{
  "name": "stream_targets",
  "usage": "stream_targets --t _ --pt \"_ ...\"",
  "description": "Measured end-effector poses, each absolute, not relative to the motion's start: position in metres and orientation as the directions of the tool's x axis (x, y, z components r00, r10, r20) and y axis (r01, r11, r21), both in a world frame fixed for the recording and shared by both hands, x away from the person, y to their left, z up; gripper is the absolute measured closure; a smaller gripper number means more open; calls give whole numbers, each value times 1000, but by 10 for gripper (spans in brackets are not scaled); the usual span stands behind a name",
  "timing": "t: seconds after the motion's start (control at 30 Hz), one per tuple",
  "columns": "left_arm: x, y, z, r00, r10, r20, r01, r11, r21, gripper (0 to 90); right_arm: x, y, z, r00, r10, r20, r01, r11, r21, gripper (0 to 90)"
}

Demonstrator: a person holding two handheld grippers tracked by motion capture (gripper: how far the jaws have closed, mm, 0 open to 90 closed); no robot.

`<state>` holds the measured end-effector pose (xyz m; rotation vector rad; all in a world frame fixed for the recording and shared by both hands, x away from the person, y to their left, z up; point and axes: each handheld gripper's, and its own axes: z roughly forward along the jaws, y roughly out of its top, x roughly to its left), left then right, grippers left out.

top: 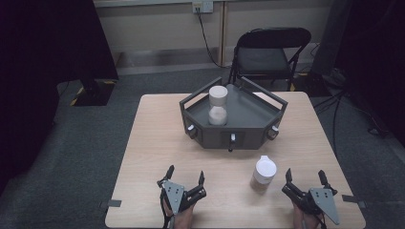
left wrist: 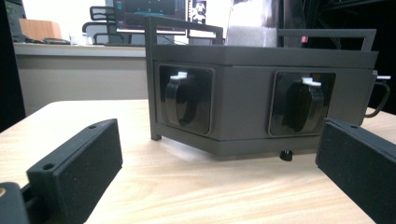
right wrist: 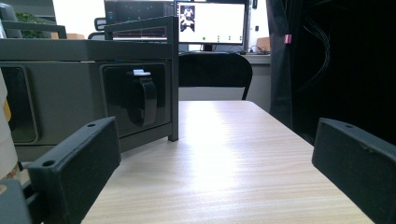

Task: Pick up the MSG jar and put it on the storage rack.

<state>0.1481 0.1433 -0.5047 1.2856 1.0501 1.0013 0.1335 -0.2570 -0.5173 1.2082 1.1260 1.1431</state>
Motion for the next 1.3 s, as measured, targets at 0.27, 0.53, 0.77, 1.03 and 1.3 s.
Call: stream_targets --t 0.27,0.53,0.77,1.03,1.3 --pt "151 141 -509 226 973 -48 30 42 999 0 133 -257 -517 89 996 -20 -36 23 999 2" --pt "152 142 -514 212 977 -34 8 34 999 0 134 -258 -517 89 996 -20 -34 23 999 2" --pt "152 138 -518 205 979 -5 -21 9 1000 17 134 -257 -517 92 996 -16 -31 19 999 2" --pt "151 137 -518 199 980 -7 -21 11 1000 0 134 -258 -517 88 996 -17 -33 20 999 2" --pt "151 137 -518 199 980 -7 -21 12 1000 0 134 -258 -517 89 996 -18 -32 21 999 2"
